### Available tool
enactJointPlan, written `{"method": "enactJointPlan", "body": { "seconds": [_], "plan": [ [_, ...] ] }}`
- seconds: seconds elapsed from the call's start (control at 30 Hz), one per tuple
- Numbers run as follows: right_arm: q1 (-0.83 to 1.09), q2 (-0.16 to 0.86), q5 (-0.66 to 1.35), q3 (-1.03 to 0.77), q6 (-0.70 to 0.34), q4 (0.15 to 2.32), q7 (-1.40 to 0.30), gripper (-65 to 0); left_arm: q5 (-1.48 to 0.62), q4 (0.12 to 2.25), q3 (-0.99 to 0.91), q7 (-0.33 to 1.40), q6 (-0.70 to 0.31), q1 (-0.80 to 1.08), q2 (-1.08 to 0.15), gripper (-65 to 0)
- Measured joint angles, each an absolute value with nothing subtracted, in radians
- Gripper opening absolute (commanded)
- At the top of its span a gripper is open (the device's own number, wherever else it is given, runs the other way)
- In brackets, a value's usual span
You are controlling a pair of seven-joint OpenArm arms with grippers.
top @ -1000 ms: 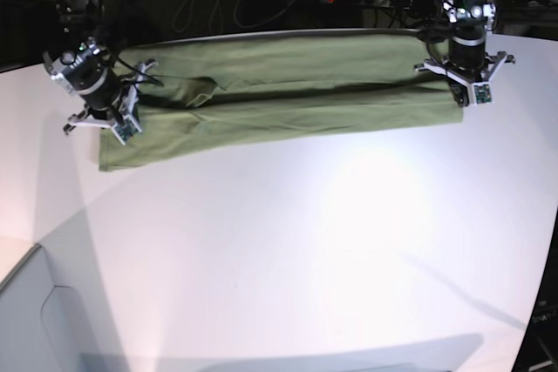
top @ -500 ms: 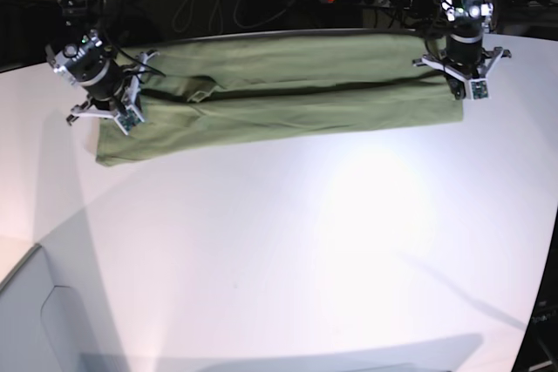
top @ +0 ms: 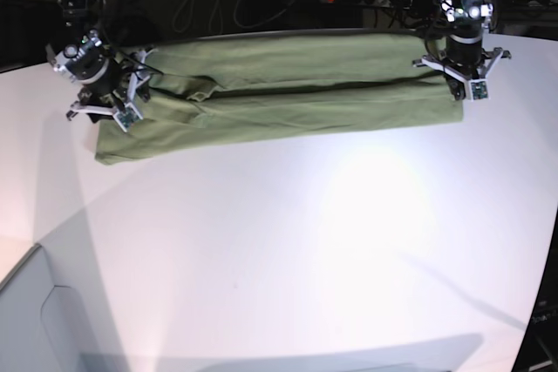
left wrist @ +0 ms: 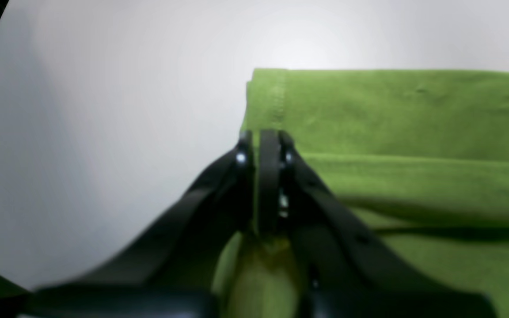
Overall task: Fold the T-shirt properly
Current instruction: 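Grasp the folded strip's ends with both grippers and pull it taut, then regrasp the strip end near the right gripper and straighten it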
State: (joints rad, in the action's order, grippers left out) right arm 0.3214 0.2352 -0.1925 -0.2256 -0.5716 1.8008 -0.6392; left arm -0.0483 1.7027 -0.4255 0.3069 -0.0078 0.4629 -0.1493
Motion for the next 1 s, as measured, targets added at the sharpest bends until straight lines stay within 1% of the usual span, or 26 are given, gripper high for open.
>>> {"method": "enactJointPlan", "body": {
  "seconds": [0.07, 0.13, 0.17, 0.27, 0.37, 0.5, 0.73, 0.87, 1.0],
  "plan": [
    [0.328, 0.236, -0.192, -0.229, -0.577, 1.839, -0.639, -27.9, -0.049, 1.705, -0.426, 0.307, -0.004, 0.463, -0.149, -53.0],
    [0.342, 0.231, -0.185, -0.255, -0.621, 1.895, -0.648, -27.7, -0.049, 1.714, -0.429, 0.310, -0.003, 0.464, -0.147, -46.0],
    [0.343, 0.229, -0.186, -0.266, -0.630, 1.916, -0.653, -27.6, -0.048, 1.721, -0.429, 0.310, -0.003, 0.466, -0.147, -43.7],
    [0.341, 0.202, -0.199, -0.276, -0.637, 1.964, -0.652, -27.6, -0.048, 1.751, -0.431, 0.310, -0.002, 0.472, -0.147, -39.8],
    [0.339, 0.196, -0.189, -0.248, -0.673, 1.973, -0.648, -27.6, -0.051, 1.797, -0.432, 0.311, 0.000, 0.477, -0.144, -39.3],
    [0.328, 0.196, -0.190, -0.150, -0.673, 1.970, -0.678, -27.6, -0.051, 1.838, -0.434, 0.318, -0.001, 0.491, -0.144, -39.0],
    [0.217, 0.197, -0.185, -0.022, -0.679, 1.905, -0.735, -27.4, -0.051, 1.823, -0.434, 0.318, -0.001, 0.493, -0.148, -38.9],
    [0.154, 0.197, -0.191, 0.007, -0.679, 1.815, -0.767, -27.1, -0.051, 1.821, -0.435, 0.317, 0.000, 0.492, -0.150, -38.9],
    [0.151, 0.179, -0.190, 0.013, -0.679, 1.786, -0.766, -27.4, -0.051, 1.821, -0.471, 0.318, -0.004, 0.490, -0.147, -38.9]
  ]
}}
